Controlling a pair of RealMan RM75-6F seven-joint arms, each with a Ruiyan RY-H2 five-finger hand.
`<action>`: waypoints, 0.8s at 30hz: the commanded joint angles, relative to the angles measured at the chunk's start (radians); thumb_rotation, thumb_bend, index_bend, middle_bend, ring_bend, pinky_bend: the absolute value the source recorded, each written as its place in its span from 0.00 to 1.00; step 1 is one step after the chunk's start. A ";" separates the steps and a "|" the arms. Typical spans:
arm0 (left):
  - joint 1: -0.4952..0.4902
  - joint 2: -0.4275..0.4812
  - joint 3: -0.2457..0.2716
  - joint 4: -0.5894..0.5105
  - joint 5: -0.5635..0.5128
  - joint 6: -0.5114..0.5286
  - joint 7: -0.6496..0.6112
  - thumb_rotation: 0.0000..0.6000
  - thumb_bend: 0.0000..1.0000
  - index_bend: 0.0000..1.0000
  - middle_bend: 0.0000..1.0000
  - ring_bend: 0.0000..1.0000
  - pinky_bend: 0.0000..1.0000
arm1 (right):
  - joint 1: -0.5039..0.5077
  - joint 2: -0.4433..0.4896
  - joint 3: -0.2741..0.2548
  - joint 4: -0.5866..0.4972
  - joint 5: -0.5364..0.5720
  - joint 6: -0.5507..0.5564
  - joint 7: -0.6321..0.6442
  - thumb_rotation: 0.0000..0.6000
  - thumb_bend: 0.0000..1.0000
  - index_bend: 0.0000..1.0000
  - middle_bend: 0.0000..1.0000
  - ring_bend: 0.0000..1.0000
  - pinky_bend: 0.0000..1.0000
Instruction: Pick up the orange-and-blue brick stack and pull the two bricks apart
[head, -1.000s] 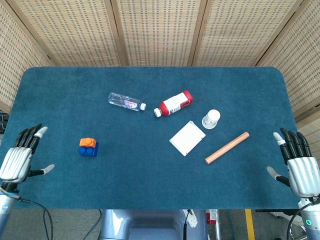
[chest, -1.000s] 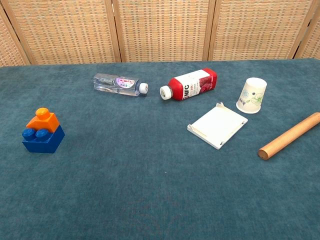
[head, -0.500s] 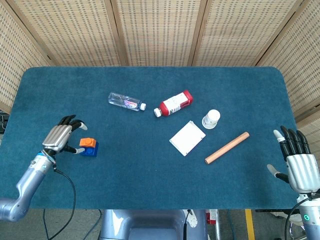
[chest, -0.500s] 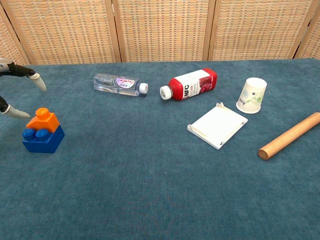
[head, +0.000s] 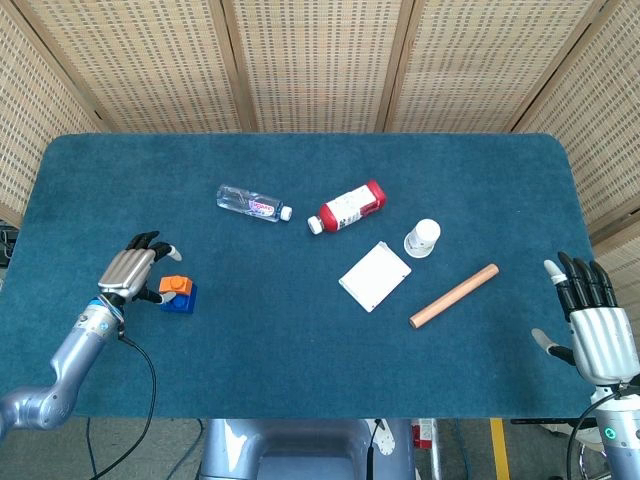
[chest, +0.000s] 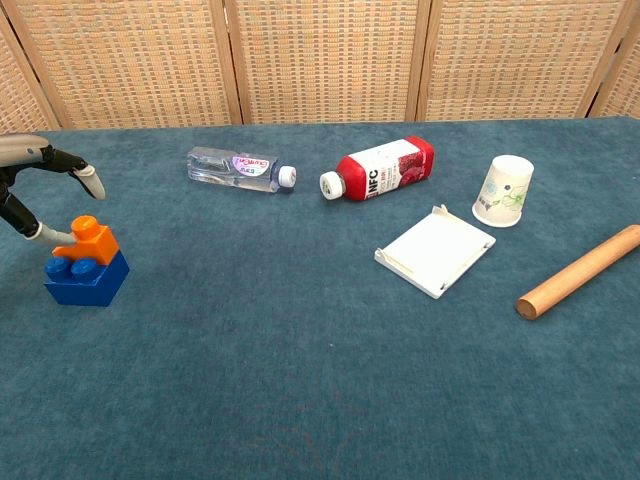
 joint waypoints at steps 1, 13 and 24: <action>-0.006 -0.018 0.010 0.019 -0.014 -0.009 0.008 1.00 0.22 0.33 0.27 0.00 0.00 | 0.000 0.000 0.000 0.000 0.000 0.000 0.001 1.00 0.00 0.00 0.00 0.00 0.00; -0.028 -0.059 0.012 0.076 -0.010 -0.037 -0.021 1.00 0.27 0.35 0.34 0.00 0.00 | 0.001 0.001 0.006 0.004 0.016 -0.009 0.015 1.00 0.00 0.00 0.00 0.00 0.00; -0.036 -0.041 0.007 0.045 -0.030 -0.030 -0.016 1.00 0.43 0.55 0.57 0.00 0.00 | 0.004 0.002 0.008 0.006 0.019 -0.016 0.028 1.00 0.00 0.00 0.00 0.00 0.00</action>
